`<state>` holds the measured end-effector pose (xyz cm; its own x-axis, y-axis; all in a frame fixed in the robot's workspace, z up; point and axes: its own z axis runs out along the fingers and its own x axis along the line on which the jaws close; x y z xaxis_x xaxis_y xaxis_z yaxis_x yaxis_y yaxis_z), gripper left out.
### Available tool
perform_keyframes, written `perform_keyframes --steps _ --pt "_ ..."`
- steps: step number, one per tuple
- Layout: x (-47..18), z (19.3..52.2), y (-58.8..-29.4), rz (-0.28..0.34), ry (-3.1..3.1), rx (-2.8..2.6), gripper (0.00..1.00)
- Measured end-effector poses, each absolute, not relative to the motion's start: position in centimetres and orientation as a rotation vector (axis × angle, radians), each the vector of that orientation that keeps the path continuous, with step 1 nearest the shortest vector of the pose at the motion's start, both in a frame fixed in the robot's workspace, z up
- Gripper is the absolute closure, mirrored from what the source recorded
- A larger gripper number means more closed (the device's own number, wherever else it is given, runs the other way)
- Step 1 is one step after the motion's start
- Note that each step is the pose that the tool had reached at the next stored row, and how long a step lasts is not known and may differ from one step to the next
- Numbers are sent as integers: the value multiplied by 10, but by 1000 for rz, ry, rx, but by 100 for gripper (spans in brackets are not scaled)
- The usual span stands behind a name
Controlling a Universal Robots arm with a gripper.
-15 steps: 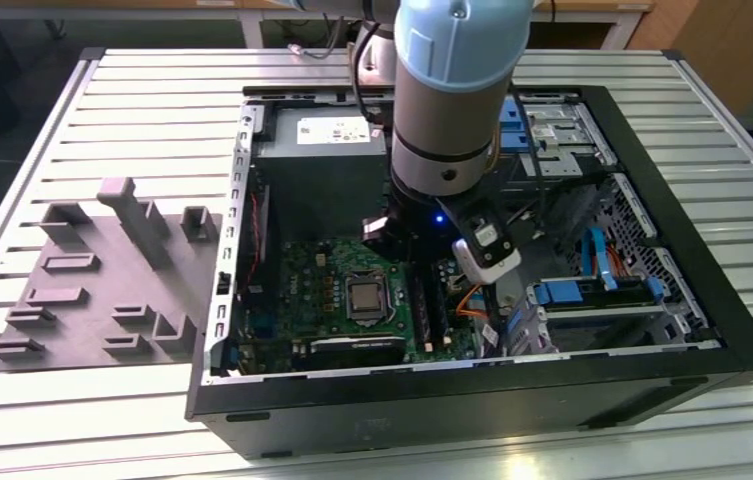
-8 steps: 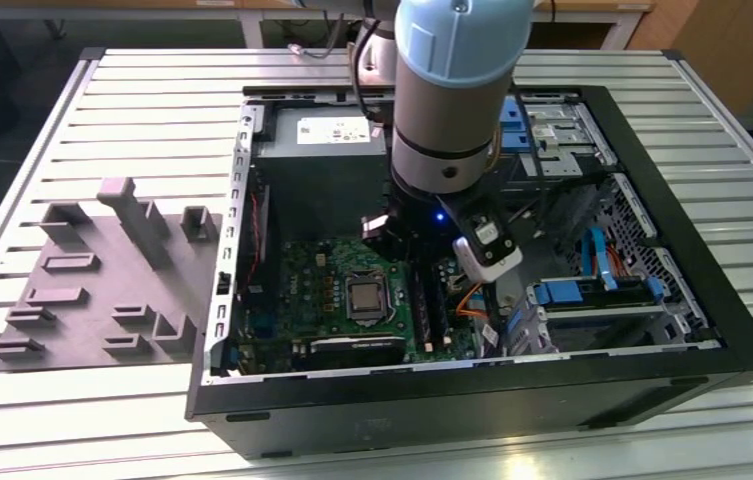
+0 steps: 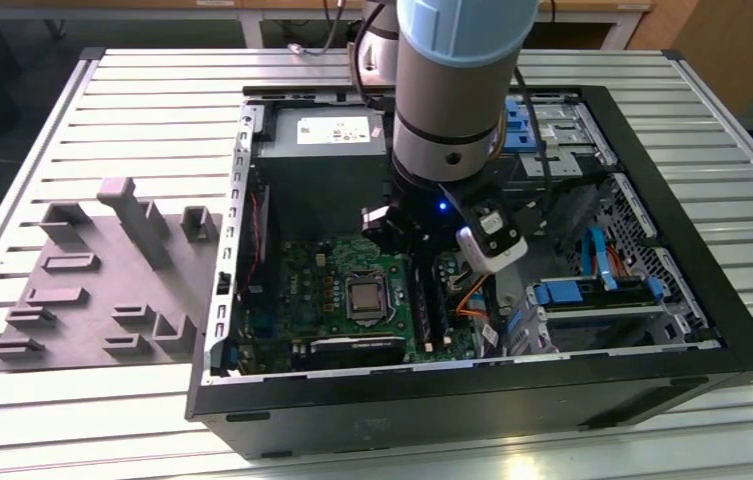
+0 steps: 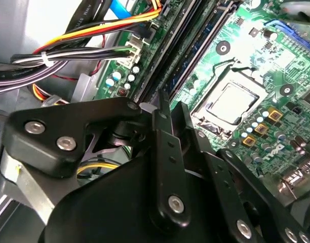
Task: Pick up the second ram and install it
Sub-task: 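Insert the second ram into the second slot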
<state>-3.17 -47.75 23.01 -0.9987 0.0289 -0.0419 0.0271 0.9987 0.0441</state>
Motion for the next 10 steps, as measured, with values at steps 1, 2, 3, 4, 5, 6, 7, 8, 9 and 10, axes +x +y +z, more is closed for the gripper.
perform_keyframes --steps 1,2,3,4,5,6,7,8,9,10 --pt "-32 231 -477 68 3098 43 75" --pt "-32 231 -477 68 3098 43 75" --pt "-32 231 -477 68 3098 43 75" --pt "-32 231 -478 68 3098 43 75" --pt "-32 231 -478 67 3098 43 75" --pt "-32 232 -478 67 3098 43 75" --pt "-32 233 -478 67 3098 43 75" --pt "-32 233 -477 68 3098 43 75" --pt "-32 233 -477 68 3098 43 75" --pt "-32 233 -477 68 3098 43 75"
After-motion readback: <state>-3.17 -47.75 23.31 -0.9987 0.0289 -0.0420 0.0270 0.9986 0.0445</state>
